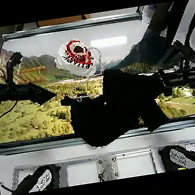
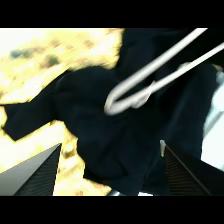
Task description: Fold the clothes and pants, and hang the long-sleeved shirts on hangers.
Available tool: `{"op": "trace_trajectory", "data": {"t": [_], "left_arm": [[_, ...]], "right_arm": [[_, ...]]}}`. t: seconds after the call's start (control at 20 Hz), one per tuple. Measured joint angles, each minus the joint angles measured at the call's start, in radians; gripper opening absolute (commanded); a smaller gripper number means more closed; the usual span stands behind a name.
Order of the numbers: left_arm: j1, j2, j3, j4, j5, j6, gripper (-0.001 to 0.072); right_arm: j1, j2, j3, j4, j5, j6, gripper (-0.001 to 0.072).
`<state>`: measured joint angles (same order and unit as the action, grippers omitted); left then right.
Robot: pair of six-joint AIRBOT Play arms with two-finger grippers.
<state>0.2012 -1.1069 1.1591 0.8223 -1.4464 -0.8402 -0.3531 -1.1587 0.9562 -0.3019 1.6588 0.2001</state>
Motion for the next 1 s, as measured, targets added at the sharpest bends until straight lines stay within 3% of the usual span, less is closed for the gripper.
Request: {"op": "trace_trajectory", "data": {"t": [0.25,0.55,0.8,0.85,0.9,1.0], "left_arm": [[-0.059,0.166,-0.285,0.073,0.163,-0.145,0.0677],[-0.453,0.271,-0.508,0.223,0.426,-0.387,0.0677],[-0.742,0.184,-0.534,0.463,0.601,-0.681,0.0676],[-0.771,0.15,-0.525,0.496,0.626,-0.719,0.0663],[-0.79,0.116,-0.513,0.518,0.645,-0.75,0.0556],[-0.806,0.043,-0.483,0.552,0.67,-0.803,0.0537]], "right_arm": [[0.0,0.046,0.008,0.045,-0.128,0.035,0.0009],[0.0,0.092,0.01,0.056,-0.225,0.09,0.001],[0.0,0.099,0.01,0.06,-0.235,0.115,0.001],[0.0,0.099,0.01,0.06,-0.236,0.117,0.001],[0.0,0.1,0.01,0.06,-0.234,0.12,0.001],[0.0,0.1,0.01,0.06,-0.227,0.126,0.001]]}}
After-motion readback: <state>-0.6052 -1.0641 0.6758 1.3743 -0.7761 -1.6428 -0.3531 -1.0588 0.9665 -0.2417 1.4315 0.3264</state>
